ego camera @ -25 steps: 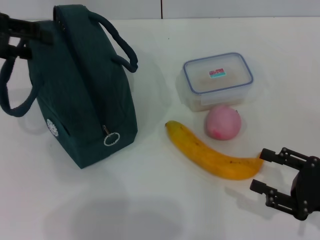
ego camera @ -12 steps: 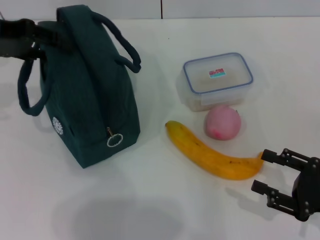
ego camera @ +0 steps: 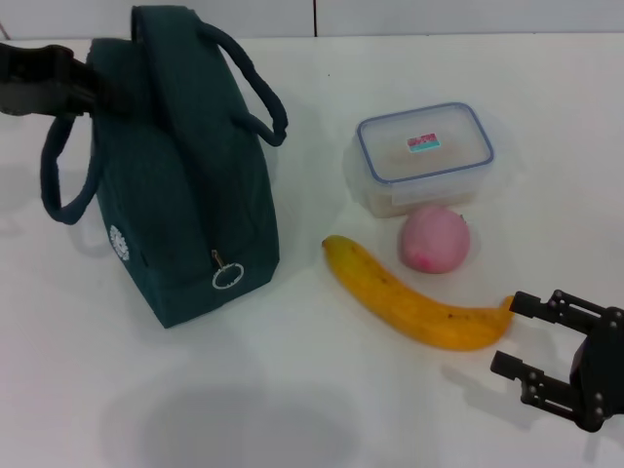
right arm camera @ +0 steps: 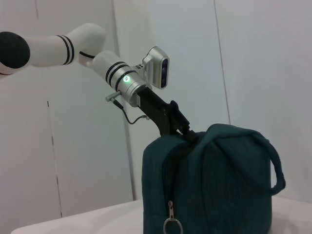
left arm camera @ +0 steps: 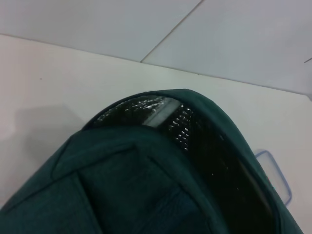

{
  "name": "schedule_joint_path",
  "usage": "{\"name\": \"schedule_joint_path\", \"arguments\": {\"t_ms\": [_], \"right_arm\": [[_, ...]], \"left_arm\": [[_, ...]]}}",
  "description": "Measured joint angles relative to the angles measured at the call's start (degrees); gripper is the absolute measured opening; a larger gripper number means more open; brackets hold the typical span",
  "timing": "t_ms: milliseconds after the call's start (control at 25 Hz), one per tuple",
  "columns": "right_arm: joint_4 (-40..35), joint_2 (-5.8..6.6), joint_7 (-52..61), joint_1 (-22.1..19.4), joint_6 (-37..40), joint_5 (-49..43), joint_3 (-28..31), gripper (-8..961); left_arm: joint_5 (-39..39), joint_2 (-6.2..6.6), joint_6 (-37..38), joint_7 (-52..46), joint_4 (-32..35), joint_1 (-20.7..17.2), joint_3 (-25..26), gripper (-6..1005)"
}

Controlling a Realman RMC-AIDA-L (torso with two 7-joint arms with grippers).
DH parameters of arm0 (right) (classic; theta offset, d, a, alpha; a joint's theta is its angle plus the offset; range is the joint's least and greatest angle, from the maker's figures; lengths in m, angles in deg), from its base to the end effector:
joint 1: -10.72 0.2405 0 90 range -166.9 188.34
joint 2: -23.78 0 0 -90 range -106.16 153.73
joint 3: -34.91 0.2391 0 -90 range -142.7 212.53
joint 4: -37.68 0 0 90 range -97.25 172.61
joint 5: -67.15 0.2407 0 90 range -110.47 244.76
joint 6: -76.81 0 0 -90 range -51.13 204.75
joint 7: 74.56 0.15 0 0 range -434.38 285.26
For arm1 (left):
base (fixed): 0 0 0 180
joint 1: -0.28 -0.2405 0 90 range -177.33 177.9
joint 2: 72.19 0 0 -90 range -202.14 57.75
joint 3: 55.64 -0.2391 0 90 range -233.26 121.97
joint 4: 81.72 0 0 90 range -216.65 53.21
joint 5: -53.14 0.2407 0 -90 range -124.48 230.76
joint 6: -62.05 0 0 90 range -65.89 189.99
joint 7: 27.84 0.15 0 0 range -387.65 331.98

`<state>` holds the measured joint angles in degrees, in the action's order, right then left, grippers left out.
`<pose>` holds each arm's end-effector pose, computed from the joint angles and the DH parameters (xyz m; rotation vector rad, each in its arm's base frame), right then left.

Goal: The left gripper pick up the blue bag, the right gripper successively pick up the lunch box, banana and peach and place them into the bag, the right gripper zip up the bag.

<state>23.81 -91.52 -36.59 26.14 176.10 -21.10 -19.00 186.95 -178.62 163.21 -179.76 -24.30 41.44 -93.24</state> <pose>0.3197 0.2258 -0.0292 -2.5399 0.3073 1.0388 -0.2190 0.4033 0.1481 -2.3035 -1.7121 -0.2781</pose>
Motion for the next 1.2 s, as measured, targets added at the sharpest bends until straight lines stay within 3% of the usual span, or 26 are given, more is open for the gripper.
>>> {"name": "schedule_joint_path", "arguments": {"t_ms": [80,360,520,640,680,760,960,1200], "right_arm": [[0.4,-0.01,0.0,0.1,0.0,0.0,0.2,650],[1.0,-0.07,0.1,0.2,0.8,1.3,0.3,648],[3.1,-0.05,3.7,0.1,1.4,7.2,0.3,649],[4.9,-0.03,13.0,0.2,-0.1,14.7,0.4,650],[4.9,-0.03,13.0,0.2,-0.1,14.7,0.4,651],[5.5,-0.02,27.5,0.5,-4.5,21.5,0.4,651],[5.6,0.0,44.8,3.0,-12.1,25.0,0.4,653],[7.7,-0.23,51.5,6.9,-18.5,28.0,0.4,656]], "left_arm": [[-0.2,-0.37,0.0,0.0,0.6,0.0,0.5,323],[-2.7,-0.59,0.0,0.0,1.2,-0.4,0.6,200],[-5.4,-0.59,0.3,0.0,1.0,-0.8,0.5,129],[-7.0,-0.58,0.4,0.0,1.0,-1.2,0.4,37],[-7.7,-0.57,0.5,0.0,1.0,-1.2,0.3,37],[-8.5,-0.57,0.6,0.2,0.9,-1.3,0.3,37],[-8.9,-0.93,0.6,0.8,0.9,-1.3,0.2,38],[-8.9,-1.25,0.7,1.4,1.2,-1.1,0.1,38]]}}
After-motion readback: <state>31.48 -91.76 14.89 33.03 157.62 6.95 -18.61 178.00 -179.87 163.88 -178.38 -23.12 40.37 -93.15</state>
